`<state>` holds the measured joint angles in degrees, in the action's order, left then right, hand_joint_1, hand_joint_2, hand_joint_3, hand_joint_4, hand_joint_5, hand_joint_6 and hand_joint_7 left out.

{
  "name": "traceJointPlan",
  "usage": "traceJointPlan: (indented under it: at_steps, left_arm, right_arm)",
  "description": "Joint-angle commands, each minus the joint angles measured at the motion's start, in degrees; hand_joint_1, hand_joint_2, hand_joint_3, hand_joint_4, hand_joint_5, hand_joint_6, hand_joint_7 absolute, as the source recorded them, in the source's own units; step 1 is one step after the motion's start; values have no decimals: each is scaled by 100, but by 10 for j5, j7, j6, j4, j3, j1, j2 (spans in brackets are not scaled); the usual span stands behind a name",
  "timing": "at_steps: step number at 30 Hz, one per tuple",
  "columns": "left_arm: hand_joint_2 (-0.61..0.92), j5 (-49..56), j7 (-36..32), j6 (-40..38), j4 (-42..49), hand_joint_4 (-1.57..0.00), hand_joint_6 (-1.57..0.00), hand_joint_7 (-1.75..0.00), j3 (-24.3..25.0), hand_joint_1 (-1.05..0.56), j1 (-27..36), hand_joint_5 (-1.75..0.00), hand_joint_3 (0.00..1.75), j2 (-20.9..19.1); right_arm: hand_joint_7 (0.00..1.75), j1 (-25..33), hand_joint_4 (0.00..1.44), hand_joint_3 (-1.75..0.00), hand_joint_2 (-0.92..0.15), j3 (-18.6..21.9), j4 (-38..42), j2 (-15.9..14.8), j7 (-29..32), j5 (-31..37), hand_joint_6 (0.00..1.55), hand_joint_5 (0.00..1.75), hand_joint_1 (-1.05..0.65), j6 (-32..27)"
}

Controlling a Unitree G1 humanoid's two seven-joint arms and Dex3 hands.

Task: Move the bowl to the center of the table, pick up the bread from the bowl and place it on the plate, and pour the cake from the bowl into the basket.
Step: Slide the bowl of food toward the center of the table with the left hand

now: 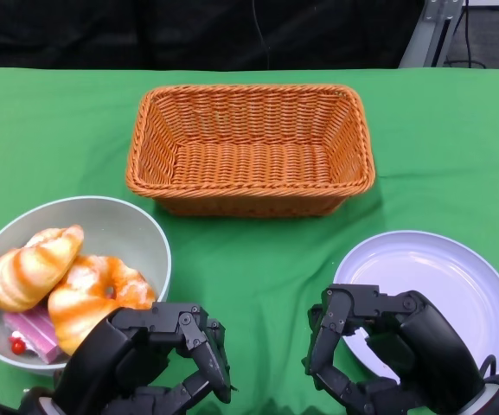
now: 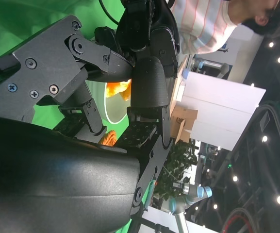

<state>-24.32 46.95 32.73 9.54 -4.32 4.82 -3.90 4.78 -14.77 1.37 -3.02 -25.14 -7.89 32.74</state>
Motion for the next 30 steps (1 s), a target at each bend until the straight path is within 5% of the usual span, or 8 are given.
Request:
traceJointPlan:
  at_steps: [1,25,28,30]
  left_arm:
    - [64,-1,4,4,4,-75,-83,-116,5,-7,-5,-147,85,-6]
    - [68,2,-4,4,-11,-76,-84,-114,10,-7,-3,-148,76,-8]
    - [77,1,-2,17,-14,-79,-87,-102,19,-17,-12,-139,49,-12]
    - [89,-4,3,28,-15,-81,-92,-79,26,-35,-21,-122,24,-15]
  right_arm:
    - [140,-2,91,-103,-47,6,2,0,5,-2,84,161,-23,4]
    - [141,-3,89,-105,-46,7,4,0,3,-6,83,163,-21,-2]
    - [141,-5,89,-107,-45,10,6,-1,5,-4,83,163,-23,-1]
    - [141,-5,89,-107,-45,11,7,-1,4,-5,83,163,-24,-1]
